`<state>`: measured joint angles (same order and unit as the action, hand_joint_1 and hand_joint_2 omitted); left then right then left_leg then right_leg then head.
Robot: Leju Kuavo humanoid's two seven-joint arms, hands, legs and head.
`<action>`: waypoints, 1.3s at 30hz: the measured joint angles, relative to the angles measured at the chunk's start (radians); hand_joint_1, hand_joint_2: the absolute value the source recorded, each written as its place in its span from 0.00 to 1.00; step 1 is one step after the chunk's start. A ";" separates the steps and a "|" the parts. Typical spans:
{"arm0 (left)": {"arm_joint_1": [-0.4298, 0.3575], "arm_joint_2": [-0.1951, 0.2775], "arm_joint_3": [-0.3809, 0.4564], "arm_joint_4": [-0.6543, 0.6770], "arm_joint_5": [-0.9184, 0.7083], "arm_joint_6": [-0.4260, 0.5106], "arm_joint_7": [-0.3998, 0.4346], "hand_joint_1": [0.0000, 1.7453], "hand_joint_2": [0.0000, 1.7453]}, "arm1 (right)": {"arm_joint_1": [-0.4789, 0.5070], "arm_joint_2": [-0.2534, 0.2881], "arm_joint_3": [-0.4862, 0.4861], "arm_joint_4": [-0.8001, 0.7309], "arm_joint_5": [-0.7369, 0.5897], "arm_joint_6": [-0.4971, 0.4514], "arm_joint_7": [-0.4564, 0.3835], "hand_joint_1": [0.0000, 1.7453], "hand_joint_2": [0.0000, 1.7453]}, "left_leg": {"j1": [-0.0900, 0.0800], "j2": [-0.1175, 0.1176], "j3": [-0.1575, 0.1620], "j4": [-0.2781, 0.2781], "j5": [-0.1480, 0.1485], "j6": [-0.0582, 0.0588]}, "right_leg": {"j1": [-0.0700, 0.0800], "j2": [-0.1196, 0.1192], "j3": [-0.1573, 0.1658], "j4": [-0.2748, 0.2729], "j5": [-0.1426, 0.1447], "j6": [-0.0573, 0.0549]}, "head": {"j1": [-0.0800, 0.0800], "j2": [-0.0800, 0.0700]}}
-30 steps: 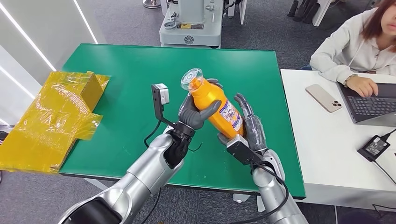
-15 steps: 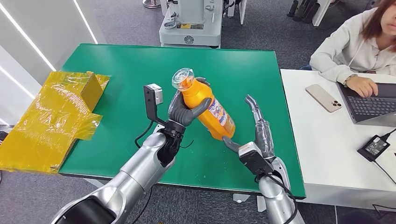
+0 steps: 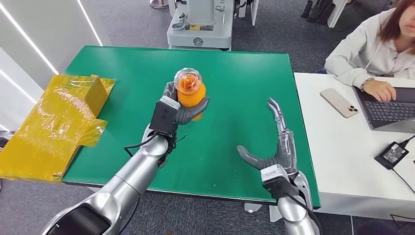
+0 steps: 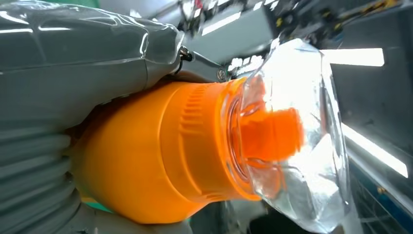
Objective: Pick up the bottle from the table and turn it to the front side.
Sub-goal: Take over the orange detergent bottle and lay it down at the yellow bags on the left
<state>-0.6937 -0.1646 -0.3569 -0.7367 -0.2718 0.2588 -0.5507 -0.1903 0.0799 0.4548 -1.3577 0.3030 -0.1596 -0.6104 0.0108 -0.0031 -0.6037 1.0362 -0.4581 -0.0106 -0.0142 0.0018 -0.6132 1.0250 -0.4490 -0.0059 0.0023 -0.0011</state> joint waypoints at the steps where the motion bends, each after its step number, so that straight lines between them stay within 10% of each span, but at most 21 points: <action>1: -0.003 0.007 -0.002 -0.004 -0.057 0.049 0.014 1.00 1.00 | 0.004 -0.001 0.005 -0.013 0.001 0.000 0.000 0.00 1.00 | 0.000 0.000 0.000 0.000 0.000 0.000 | 0.000 0.000 0.000 0.000 0.000 0.000 | 0.000 0.000; 6: -0.013 0.069 -0.023 -0.018 -0.722 0.389 0.266 1.00 1.00 | 0.011 -0.009 0.038 -0.067 0.005 0.017 -0.003 0.00 1.00 | 0.000 0.002 0.000 -0.001 0.000 0.000 | 0.000 0.002 0.000 0.001 0.000 0.000 | 0.000 0.000; 11: -0.003 0.139 -0.007 -0.025 -1.239 0.408 0.511 1.00 1.00 | -0.005 -0.010 0.063 -0.091 0.003 0.044 0.000 0.00 1.00 | 0.000 0.003 0.001 -0.001 0.000 -0.001 | 0.001 0.003 0.000 0.001 0.000 -0.001 | 0.000 0.000; 15: -0.023 0.227 -0.065 0.039 -1.289 0.408 0.745 1.00 1.00 | -0.012 -0.010 0.073 -0.103 0.001 0.054 -0.001 0.00 1.00 | 0.001 0.004 0.002 -0.001 0.001 -0.001 | 0.001 0.004 -0.001 0.002 0.000 -0.001 | 0.000 0.000; 20: -0.028 0.321 -0.148 0.145 -1.296 0.406 0.837 1.00 1.00 | -0.012 -0.022 0.083 -0.104 -0.009 0.041 -0.029 0.00 1.00 | 0.001 0.004 0.001 -0.002 0.001 -0.003 | 0.001 0.004 -0.001 0.002 0.000 -0.001 | 0.000 0.000; 39: 0.002 0.432 -0.224 0.423 -1.271 0.226 0.856 1.00 1.00 | 0.014 -0.051 0.114 -0.130 -0.014 0.020 -0.037 0.00 1.00 | 0.001 0.004 0.000 -0.002 0.001 -0.003 | 0.001 0.004 -0.003 0.002 0.000 -0.001 | 0.000 0.000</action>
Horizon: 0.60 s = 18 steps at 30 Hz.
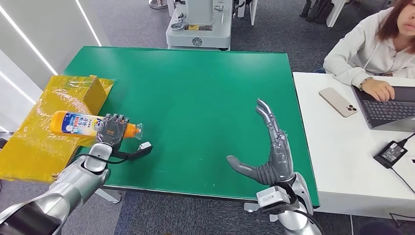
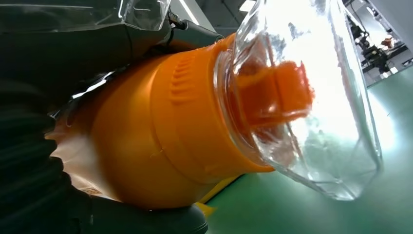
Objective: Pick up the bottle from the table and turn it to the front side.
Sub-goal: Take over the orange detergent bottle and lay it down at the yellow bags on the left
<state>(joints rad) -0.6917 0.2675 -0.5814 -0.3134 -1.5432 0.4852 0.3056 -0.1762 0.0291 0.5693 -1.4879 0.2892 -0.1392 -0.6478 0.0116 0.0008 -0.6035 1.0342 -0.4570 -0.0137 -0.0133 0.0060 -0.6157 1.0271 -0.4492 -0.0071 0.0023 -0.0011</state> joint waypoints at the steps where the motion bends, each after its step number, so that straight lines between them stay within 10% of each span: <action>1: 0.000 0.001 0.000 0.003 0.000 -0.001 0.000 1.00 1.00 | 0.002 0.000 0.000 -0.002 0.000 0.000 0.001 0.00 1.00 | 0.000 0.000 0.000 0.000 0.000 0.000 | 0.000 0.000 0.000 0.000 0.000 0.000 | 0.000 0.000; 11: -0.003 0.008 0.000 0.023 0.000 -0.061 -0.037 0.97 1.00 | 0.009 0.000 0.002 -0.028 0.030 0.033 0.016 0.00 1.00 | 0.000 0.000 0.000 0.000 0.000 0.000 | 0.000 0.000 0.000 0.000 0.000 0.000 | 0.000 0.000; 15: -0.017 0.010 0.000 0.028 -0.017 -0.060 -0.055 0.05 1.00 | 0.009 0.000 0.012 -0.032 0.036 0.054 0.019 0.00 1.00 | 0.000 0.000 0.000 0.000 0.000 0.000 | 0.000 0.000 0.000 0.000 0.000 0.000 | 0.000 0.000; 18: -0.023 0.013 0.000 0.029 -0.021 -0.062 -0.055 0.00 1.00 | 0.008 0.000 0.022 -0.033 0.042 0.065 0.018 0.00 1.00 | 0.000 0.000 0.000 0.000 0.000 0.000 | 0.000 0.000 0.000 0.000 0.000 0.000 | 0.000 0.000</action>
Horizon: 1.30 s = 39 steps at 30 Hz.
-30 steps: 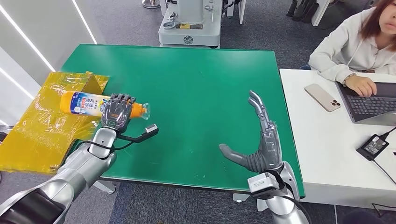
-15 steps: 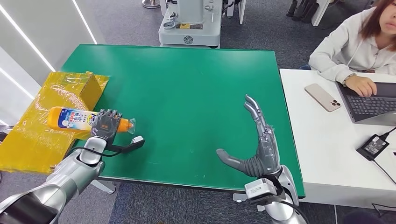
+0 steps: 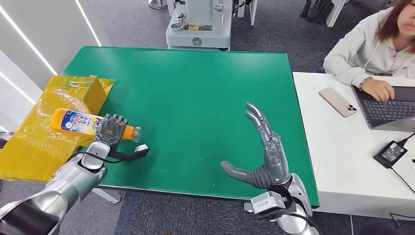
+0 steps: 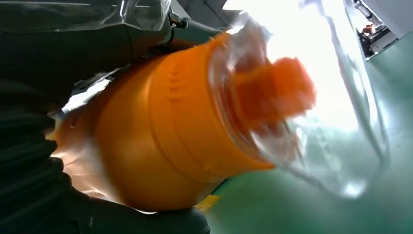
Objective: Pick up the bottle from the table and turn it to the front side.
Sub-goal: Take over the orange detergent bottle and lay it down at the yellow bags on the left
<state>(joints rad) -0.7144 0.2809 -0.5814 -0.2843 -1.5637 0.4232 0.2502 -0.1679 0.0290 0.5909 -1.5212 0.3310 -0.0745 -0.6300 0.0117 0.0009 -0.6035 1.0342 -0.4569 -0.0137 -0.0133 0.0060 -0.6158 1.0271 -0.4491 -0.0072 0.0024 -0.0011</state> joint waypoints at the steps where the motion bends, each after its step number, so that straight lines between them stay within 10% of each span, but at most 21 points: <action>1: -0.001 0.001 0.000 0.001 0.000 -0.001 0.000 0.00 1.00 | 0.000 0.000 0.002 -0.001 0.003 0.003 0.000 0.00 1.00 | 0.000 0.000 0.000 0.000 0.000 0.000 | 0.000 0.000 0.000 0.000 0.000 0.000 | 0.000 0.000; 39: 0.036 -0.035 0.061 0.008 0.068 0.103 -0.011 0.00 1.00 | 0.047 -0.017 -0.014 0.010 0.012 0.007 -0.002 0.00 1.00 | 0.000 0.000 0.000 0.000 0.000 0.000 | 0.000 -0.001 0.000 0.000 0.000 0.000 | 0.000 0.000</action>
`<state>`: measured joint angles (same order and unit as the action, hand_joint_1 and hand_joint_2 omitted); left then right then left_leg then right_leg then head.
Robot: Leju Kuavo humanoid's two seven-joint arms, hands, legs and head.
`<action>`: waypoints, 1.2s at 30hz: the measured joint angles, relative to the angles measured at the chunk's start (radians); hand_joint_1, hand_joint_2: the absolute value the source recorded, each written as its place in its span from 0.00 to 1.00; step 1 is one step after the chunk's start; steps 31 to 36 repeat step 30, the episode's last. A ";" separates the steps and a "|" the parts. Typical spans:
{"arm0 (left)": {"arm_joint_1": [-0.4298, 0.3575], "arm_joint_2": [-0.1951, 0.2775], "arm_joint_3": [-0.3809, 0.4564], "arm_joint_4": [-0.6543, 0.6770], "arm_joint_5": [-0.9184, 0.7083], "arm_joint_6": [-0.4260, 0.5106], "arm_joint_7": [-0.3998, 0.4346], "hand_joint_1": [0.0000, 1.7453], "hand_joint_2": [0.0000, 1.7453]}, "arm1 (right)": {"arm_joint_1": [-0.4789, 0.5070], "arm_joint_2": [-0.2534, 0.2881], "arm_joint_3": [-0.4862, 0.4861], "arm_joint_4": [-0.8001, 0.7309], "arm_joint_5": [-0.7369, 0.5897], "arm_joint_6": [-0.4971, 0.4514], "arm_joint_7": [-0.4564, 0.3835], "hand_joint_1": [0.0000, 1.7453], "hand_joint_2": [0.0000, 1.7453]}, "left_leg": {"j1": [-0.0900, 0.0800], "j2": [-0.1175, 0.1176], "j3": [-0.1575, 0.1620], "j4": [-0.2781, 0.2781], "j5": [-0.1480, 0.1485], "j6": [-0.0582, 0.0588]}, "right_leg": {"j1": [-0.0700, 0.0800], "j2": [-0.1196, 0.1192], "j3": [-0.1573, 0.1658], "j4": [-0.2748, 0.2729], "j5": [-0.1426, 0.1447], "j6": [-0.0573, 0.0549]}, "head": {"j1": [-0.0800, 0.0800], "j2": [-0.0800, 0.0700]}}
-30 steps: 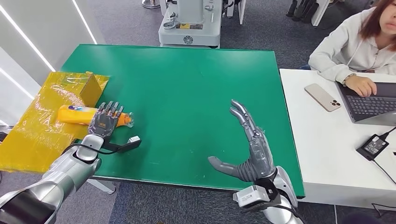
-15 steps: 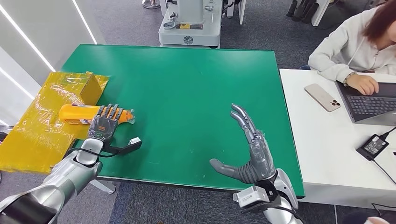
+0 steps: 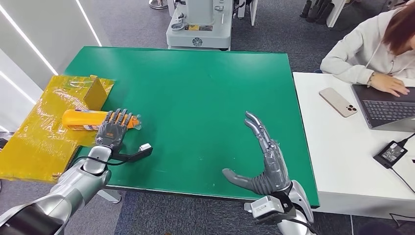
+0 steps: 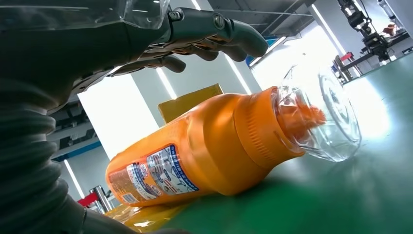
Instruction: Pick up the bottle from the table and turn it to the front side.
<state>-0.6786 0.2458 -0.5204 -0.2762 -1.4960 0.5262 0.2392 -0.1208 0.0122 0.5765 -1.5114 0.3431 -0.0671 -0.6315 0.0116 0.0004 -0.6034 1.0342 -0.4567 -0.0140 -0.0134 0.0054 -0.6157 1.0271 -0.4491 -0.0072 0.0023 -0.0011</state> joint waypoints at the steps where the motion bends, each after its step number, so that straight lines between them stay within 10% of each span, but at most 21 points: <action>1: 0.001 -0.003 0.004 0.000 0.000 0.012 -0.004 0.00 1.00 | 0.000 0.000 -0.002 0.000 0.002 0.003 0.001 0.00 1.00 | 0.000 0.000 0.000 0.000 0.000 0.000 | 0.000 0.000 0.000 0.000 0.000 0.000 | 0.000 0.000; 9: 0.008 -0.080 0.067 -0.018 0.011 0.138 -0.079 0.00 1.00 | -0.004 0.004 -0.021 -0.005 0.015 0.016 0.022 0.00 1.00 | 0.000 -0.001 0.000 0.001 0.000 0.000 | 0.000 -0.001 0.000 0.000 0.001 0.000 | 0.000 0.000; 16: 0.170 -0.298 0.303 -0.423 0.121 0.144 -0.596 0.00 1.00 | 0.027 0.005 -0.072 -0.008 -0.012 -0.013 0.029 0.00 1.00 | -0.002 -0.005 -0.002 0.002 -0.001 0.002 | -0.002 -0.005 0.002 -0.002 0.000 0.001 | 0.000 0.000; 20: 0.286 -0.440 0.360 -0.639 0.370 0.144 -0.754 0.00 1.00 | 0.069 0.006 -0.108 -0.008 -0.037 -0.029 0.006 0.00 1.00 | -0.002 -0.001 -0.001 0.002 -0.005 0.005 | -0.003 -0.001 0.002 -0.004 -0.001 0.002 | 0.000 0.000; 25: 0.396 -0.474 0.297 -0.791 0.669 0.143 -0.779 0.00 1.00 | 0.120 0.014 -0.135 -0.009 -0.059 -0.051 -0.013 0.00 1.00 | -0.001 -0.002 -0.001 0.001 -0.005 0.005 | -0.002 -0.002 0.001 -0.004 -0.001 0.002 | 0.000 0.000; 36: 0.447 -0.477 0.241 -0.859 0.748 0.142 -0.779 0.00 1.00 | 0.164 0.028 -0.149 -0.027 -0.061 -0.059 -0.015 0.00 1.00 | -0.001 -0.001 0.000 0.000 -0.004 0.004 | -0.001 -0.002 0.001 -0.003 -0.002 0.002 | 0.000 0.000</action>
